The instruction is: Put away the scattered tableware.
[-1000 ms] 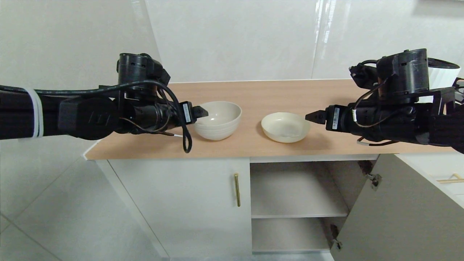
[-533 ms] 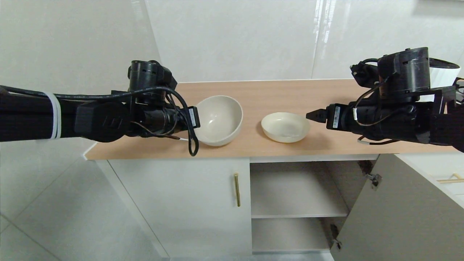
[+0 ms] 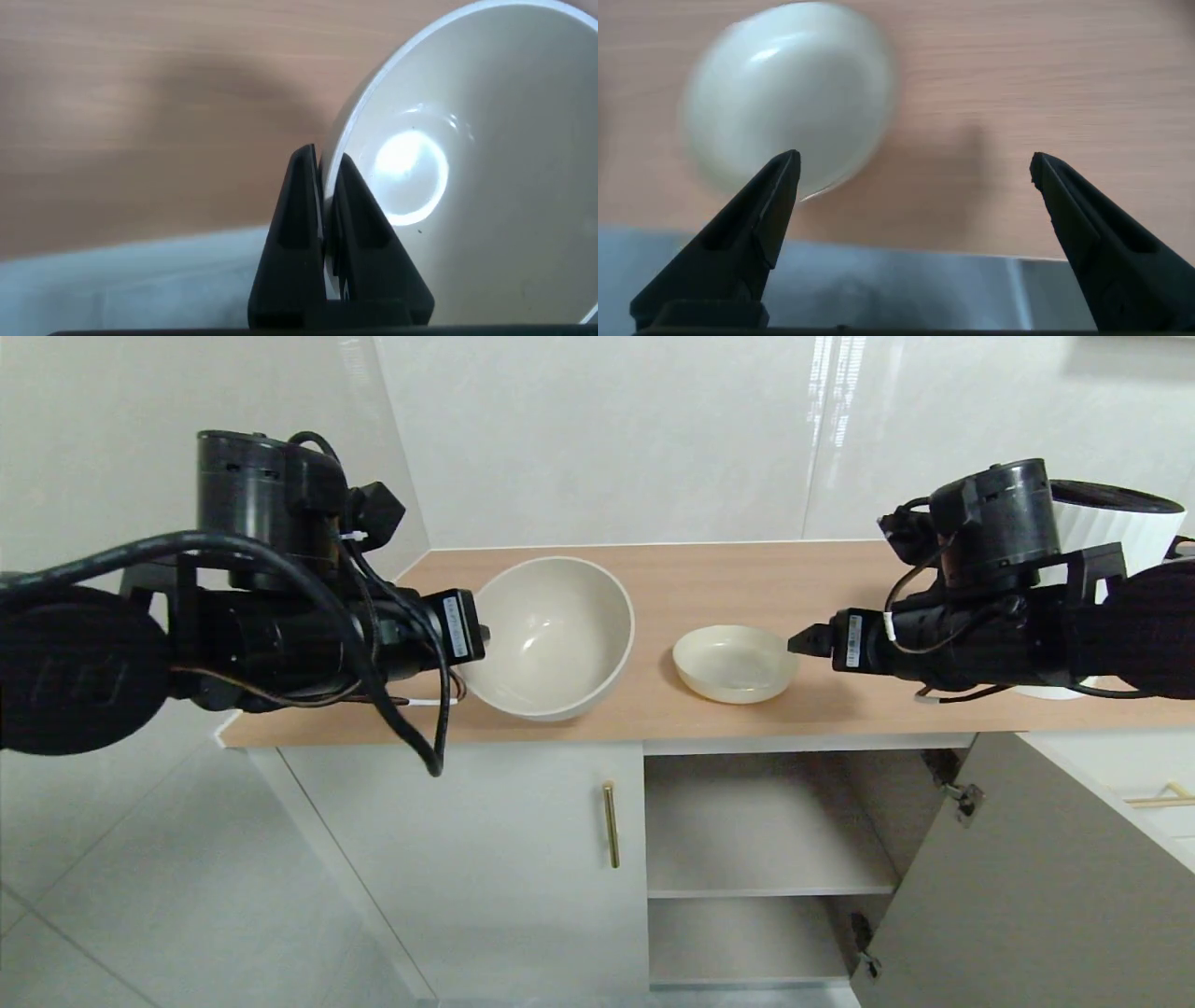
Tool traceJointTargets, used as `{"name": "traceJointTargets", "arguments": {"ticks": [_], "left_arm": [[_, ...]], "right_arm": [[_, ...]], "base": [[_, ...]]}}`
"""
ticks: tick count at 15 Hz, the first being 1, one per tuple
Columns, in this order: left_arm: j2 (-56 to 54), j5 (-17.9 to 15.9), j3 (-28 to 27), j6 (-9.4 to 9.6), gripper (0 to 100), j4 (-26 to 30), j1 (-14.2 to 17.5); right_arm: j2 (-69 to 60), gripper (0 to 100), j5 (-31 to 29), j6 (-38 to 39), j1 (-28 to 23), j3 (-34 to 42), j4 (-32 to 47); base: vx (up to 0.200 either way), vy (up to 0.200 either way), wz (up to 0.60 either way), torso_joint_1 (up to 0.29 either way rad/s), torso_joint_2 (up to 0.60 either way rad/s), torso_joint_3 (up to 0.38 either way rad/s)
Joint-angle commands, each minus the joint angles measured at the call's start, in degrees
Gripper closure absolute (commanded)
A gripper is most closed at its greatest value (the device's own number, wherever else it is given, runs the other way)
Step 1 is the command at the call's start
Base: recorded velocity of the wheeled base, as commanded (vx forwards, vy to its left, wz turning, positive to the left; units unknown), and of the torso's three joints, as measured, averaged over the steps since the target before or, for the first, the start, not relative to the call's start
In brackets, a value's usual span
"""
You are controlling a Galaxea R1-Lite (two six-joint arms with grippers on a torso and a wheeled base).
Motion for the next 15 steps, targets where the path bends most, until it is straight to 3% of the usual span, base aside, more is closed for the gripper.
{"name": "traceJointTargets", "arguments": {"ticks": [1,3,11,12,15], "left_arm": [[-4.5,-0.3,2.2,0.01,100,-0.3,-0.9],[-4.7,-0.3,2.2,-0.07,100,-0.4,-0.9],[-5.1,-0.4,2.2,-0.07,100,-0.4,-0.9],[-5.1,-0.4,2.2,-0.07,100,-0.4,-0.9],[-5.1,-0.4,2.2,-0.07,100,-0.4,-0.9]], "right_arm": [[6.4,0,-5.0,1.5,0.9,-6.1,4.1],[9.5,0,-7.3,2.7,1.3,-7.9,3.9],[11.6,0,-7.2,3.4,1.3,-8.2,1.0],[11.7,100,-7.2,3.4,1.3,-8.2,1.0],[13.0,100,-7.0,3.4,1.4,-8.4,0.9]], "base": [[0.0,0.0,0.0,0.0,0.0,0.0],[0.0,0.0,0.0,0.0,0.0,0.0],[0.0,0.0,0.0,0.0,0.0,0.0],[0.0,0.0,0.0,0.0,0.0,0.0],[0.0,0.0,0.0,0.0,0.0,0.0]]}}
